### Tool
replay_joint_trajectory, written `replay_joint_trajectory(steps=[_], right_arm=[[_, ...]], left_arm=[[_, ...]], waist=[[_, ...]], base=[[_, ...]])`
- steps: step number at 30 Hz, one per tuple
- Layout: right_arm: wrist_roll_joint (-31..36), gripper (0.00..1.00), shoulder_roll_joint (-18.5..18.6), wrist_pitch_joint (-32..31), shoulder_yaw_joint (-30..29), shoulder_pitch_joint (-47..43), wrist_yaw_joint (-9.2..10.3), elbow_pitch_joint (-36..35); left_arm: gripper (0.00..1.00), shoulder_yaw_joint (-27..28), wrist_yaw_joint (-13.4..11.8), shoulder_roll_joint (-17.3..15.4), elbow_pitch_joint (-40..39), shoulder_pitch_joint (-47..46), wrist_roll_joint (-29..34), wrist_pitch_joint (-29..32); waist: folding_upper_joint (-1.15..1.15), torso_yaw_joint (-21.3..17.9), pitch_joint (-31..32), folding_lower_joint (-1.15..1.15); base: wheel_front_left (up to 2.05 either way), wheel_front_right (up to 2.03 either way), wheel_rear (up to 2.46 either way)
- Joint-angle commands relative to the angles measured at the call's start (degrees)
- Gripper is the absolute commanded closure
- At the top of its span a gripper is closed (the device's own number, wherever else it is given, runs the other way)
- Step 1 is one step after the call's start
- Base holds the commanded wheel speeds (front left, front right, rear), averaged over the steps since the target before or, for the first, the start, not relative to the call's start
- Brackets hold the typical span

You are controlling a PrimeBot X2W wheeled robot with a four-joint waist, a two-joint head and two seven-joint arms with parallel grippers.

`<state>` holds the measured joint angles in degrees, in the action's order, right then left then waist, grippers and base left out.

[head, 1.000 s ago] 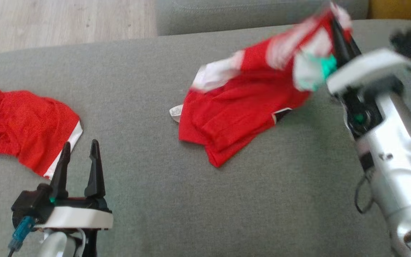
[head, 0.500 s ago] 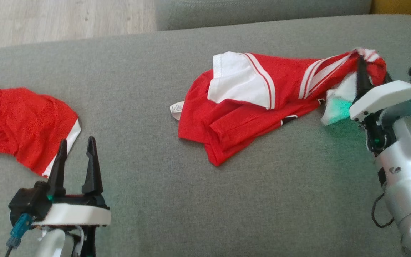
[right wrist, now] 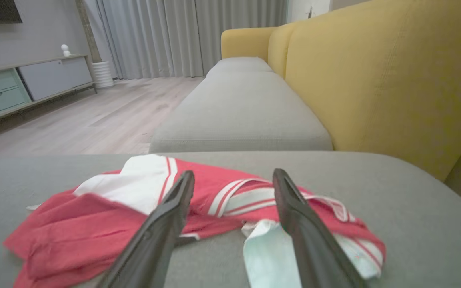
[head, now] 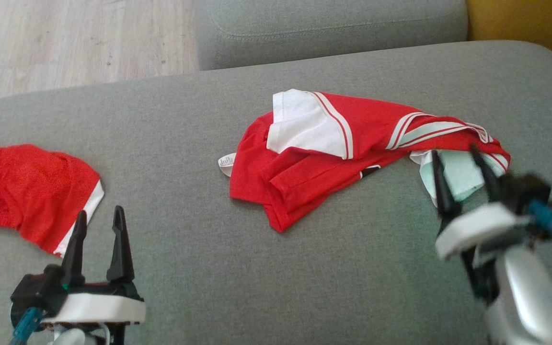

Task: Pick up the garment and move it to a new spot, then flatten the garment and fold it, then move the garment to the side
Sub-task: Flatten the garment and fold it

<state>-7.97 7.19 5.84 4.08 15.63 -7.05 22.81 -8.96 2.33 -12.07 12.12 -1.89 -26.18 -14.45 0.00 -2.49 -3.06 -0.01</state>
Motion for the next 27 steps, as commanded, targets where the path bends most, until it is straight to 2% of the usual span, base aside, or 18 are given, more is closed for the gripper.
replay_joint_trajectory(steps=[1, 4, 8, 14, 17, 21, 27], right_arm=[[0.6, 0.00, -1.2, -1.0, 0.7, -1.5, -0.44, -5.5], [0.8, 0.00, -2.8, -3.9, -0.1, -6.9, -0.44, -11.6], [1.3, 0.00, -3.7, -6.7, -0.2, -9.6, -0.44, -17.4], [1.8, 0.00, -4.1, -7.8, -0.3, -10.6, -0.44, -21.4], [1.4, 0.00, -4.2, -8.1, -0.2, -11.2, -0.44, -22.1], [0.3, 0.00, -4.3, -8.3, 0.5, -11.1, -0.44, -22.2], [-1.5, 0.00, -4.3, -7.5, 3.4, -9.0, -0.44, -21.0]], left_arm=[[0.00, 2.7, 0.0, -0.7, -2.3, -1.6, 0.4, -0.5], [0.00, 2.7, 0.0, -0.6, -2.7, -1.3, 0.7, -0.5], [0.00, 2.4, -0.1, -0.6, -2.9, -1.6, 0.9, -0.5], [0.00, 0.3, 0.3, -0.2, -3.2, -2.8, 1.7, 0.2], [0.00, -4.6, 2.1, 1.5, -2.7, -4.8, 2.4, 2.9], [0.00, -14.0, 4.4, 4.6, 1.1, -9.5, 2.5, 8.2], [0.00, -22.2, 5.1, 7.9, 9.7, -18.1, -2.2, 12.5]], waist=[[0.00, -0.1, -0.1, 0.01], [0.00, -0.3, -0.5, 0.01], [0.00, -0.5, -1.1, 0.01], [0.00, -0.5, -2.2, 0.01], [0.00, -0.4, -3.3, 0.01], [0.00, -0.7, -5.0, 0.01], [0.00, -3.4, -7.6, 0.01]], base=[[0.00, 0.00, 0.00], [0.00, 0.00, 0.00], [0.00, 0.00, 0.00], [0.00, 0.00, 0.00], [0.00, 0.00, 0.00], [0.00, 0.00, 0.00], [0.00, 0.00, 0.00]])
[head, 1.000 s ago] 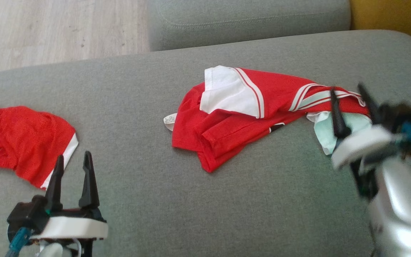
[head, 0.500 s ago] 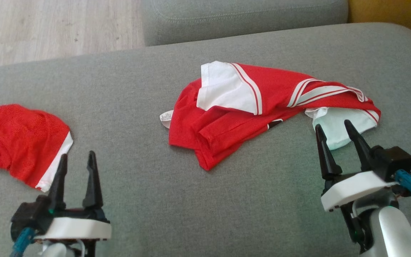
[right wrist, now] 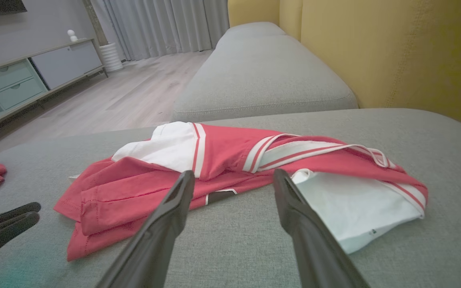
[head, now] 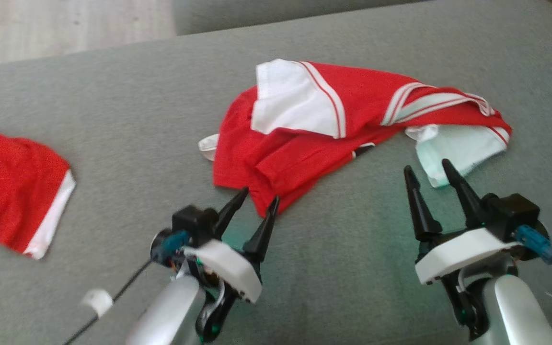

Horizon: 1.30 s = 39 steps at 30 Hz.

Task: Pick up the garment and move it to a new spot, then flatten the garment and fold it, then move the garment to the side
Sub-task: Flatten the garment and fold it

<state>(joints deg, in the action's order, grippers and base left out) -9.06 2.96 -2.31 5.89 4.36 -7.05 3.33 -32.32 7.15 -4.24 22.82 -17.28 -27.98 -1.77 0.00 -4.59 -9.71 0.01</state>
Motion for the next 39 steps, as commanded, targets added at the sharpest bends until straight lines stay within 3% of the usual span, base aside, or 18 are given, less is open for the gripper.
replay_joint_trajectory(steps=[1, 8, 17, 18, 19, 30, 36, 39], right_arm=[[-0.6, 0.00, -0.1, 0.8, 1.9, 2.5, -0.44, -1.3], [-1.9, 0.00, -0.1, 2.0, 2.6, 3.3, -0.44, 0.5], [-2.4, 0.00, -0.1, 2.7, 2.9, 3.6, -0.44, 1.4], [-2.6, 0.00, -0.1, 2.7, 3.1, 3.5, -0.44, 1.4], [-2.6, 0.00, -0.1, 2.7, 3.1, 3.5, -0.44, 1.4], [-2.6, 0.00, -0.1, 2.4, 1.9, 2.8, -0.44, 0.9], [-2.6, 0.00, -0.1, 1.8, 0.8, 1.5, -0.44, 0.4], [-2.7, 0.00, -0.1, 1.6, 0.6, 1.2, -0.44, 0.1]], left_arm=[[0.00, 0.6, 0.3, 0.2, 0.3, -3.9, -1.1, 0.1], [0.00, -0.5, 0.3, 0.8, 7.3, -9.1, -4.9, 0.6], [0.00, 0.6, -2.1, 1.1, 12.7, -12.5, -6.0, -0.6], [0.55, -0.1, -1.8, 1.1, 13.4, -13.1, -6.0, -0.7], [1.00, -0.5, -1.7, 1.1, 13.8, -13.3, -6.1, -0.7], [1.00, -3.2, 0.1, 0.5, 10.6, -10.4, -11.0, -3.6], [1.00, -5.4, 0.1, -7.4, -3.3, -1.0, -14.7, 2.4], [1.00, -5.6, -3.3, -12.8, -10.4, 4.6, -14.8, 7.5]], waist=[[0.00, -1.9, -1.3, -0.01], [0.00, -5.4, -2.3, -0.01], [0.00, -7.1, -2.0, -0.01], [0.00, -7.0, -1.9, -0.01], [0.00, -6.8, -1.8, -0.01], [0.00, -3.2, -0.1, -0.01], [0.00, 0.4, 1.0, -0.01], [0.00, 2.2, 1.4, -0.01]], base=[[0.00, 0.00, 0.00], [0.00, 0.00, 0.00], [0.00, 0.00, 0.00], [0.00, 0.00, 0.00], [0.00, 0.00, 0.00], [0.00, 0.00, 0.00], [0.00, 0.00, 0.00], [0.00, 0.00, 0.00]])
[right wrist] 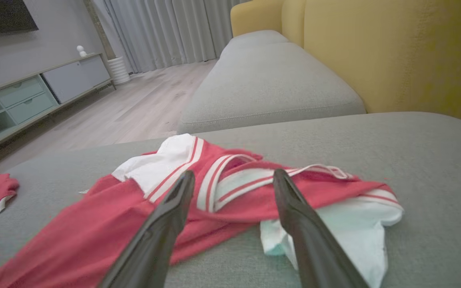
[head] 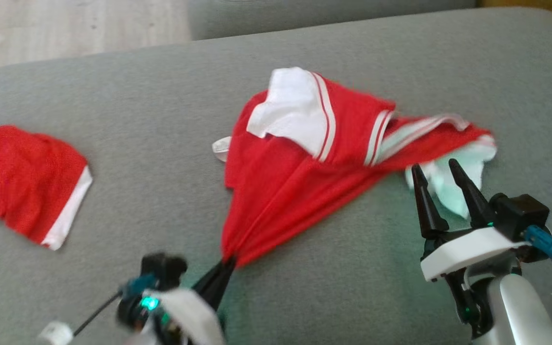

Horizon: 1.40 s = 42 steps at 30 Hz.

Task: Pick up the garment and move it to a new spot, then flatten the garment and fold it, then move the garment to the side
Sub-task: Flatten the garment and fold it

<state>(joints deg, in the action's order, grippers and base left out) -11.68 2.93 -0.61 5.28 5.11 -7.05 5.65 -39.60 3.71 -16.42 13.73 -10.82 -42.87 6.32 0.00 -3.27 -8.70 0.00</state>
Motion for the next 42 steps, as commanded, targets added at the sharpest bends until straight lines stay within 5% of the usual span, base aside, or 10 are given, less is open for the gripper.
replay_joint_trajectory(steps=[1, 8, 9, 21, 26, 42], right_arm=[[-0.1, 0.00, 0.0, -0.1, 1.2, 0.5, -0.44, -2.3], [0.1, 0.00, 0.0, -0.6, 1.1, 0.5, -0.44, -2.6], [0.1, 0.00, 0.0, -0.8, 1.2, 0.5, -0.44, -2.6], [-0.2, 0.00, 0.0, -0.9, 1.3, 0.7, -0.44, -3.0], [-0.5, 0.00, 0.0, -0.8, 2.0, 1.6, -0.44, -3.3], [-1.0, 0.00, 0.0, 0.1, 2.6, 3.0, -0.44, -2.6]], left_arm=[[1.00, 1.7, -1.5, -2.2, -3.3, -0.1, 0.1, 1.1], [1.00, 2.0, -9.2, -8.6, -13.4, 7.4, -1.2, 10.4], [0.00, 2.6, -10.8, -9.0, -15.3, 8.0, -0.9, 10.5], [0.00, 6.0, -15.2, -6.5, -19.5, 1.6, 1.5, 7.5], [0.00, 1.9, -14.6, -3.7, -9.6, -7.5, 8.2, 7.7], [0.00, -1.1, -15.1, 3.2, 11.9, -18.9, 11.3, 8.7]], waist=[[0.00, 1.3, 0.4, 0.00], [0.00, 4.0, 0.9, 0.00], [0.00, 4.4, 1.1, 0.00], [0.00, 2.9, 0.7, 0.00], [0.00, 1.4, -1.1, 0.00], [0.00, -2.8, -3.8, 0.00]], base=[[0.00, 0.00, 0.00], [0.00, 0.00, 0.00], [0.00, 0.00, 0.00], [0.00, 0.00, 0.00], [0.00, 0.00, 0.00], [0.00, 0.00, 0.00]])
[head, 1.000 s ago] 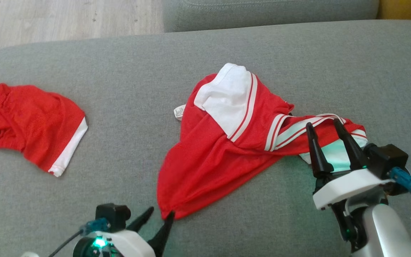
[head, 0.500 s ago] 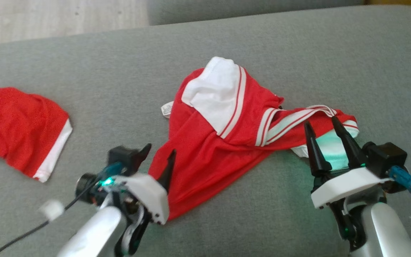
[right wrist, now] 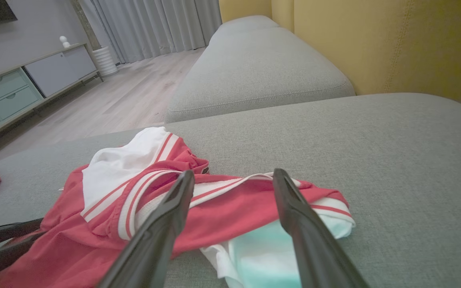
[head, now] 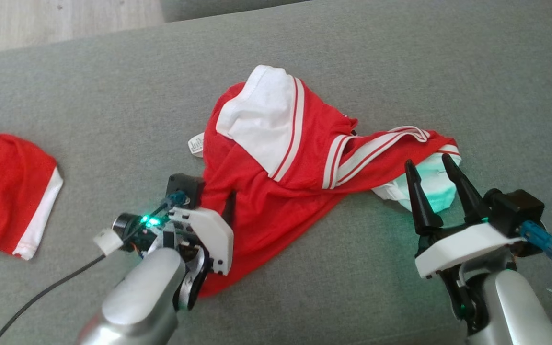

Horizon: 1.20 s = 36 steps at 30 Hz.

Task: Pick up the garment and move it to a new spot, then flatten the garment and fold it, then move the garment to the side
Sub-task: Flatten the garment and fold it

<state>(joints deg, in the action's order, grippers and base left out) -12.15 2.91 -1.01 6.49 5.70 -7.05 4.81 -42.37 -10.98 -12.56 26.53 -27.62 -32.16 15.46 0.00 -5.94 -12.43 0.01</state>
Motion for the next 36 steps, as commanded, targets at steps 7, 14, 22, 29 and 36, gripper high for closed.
replay_joint_trajectory(steps=[7, 14, 22, 29, 36], right_arm=[[-1.0, 0.00, 0.0, 0.7, 2.0, 2.8, -0.44, -1.3], [-0.9, 0.00, 0.0, 0.9, 1.4, 2.6, -0.44, -1.2], [-1.3, 0.00, 0.0, 1.0, 1.6, 2.9, -0.44, -1.4], [-1.6, 0.00, 0.0, 1.2, 1.8, 3.5, -0.44, -1.0], [-1.9, 0.00, 0.0, 1.4, 2.0, 3.6, -0.44, -0.4]], left_arm=[[0.00, 1.4, -0.8, 1.0, 4.4, -4.3, 0.6, -0.8], [1.00, 0.7, 3.1, 1.7, 6.0, -4.6, -0.6, -2.4], [1.00, 5.1, 1.4, 0.3, 6.0, -9.2, 0.1, -12.6], [1.00, 8.3, 0.8, -1.8, 7.9, -14.8, 0.4, -17.6], [0.00, 8.3, 1.6, -1.8, 11.5, -15.9, 0.4, -19.1]], waist=[[0.00, -1.5, -0.3, -0.01], [0.00, -1.7, -0.5, -0.01], [0.00, -1.4, -0.9, -0.01], [0.00, -2.0, -1.2, -0.01], [0.00, -2.2, -1.2, -0.01]], base=[[0.00, 0.00, 0.00], [0.00, 0.00, 0.00], [0.00, 0.00, 0.00], [0.00, 0.00, 0.00], [0.00, 0.00, 0.00]])
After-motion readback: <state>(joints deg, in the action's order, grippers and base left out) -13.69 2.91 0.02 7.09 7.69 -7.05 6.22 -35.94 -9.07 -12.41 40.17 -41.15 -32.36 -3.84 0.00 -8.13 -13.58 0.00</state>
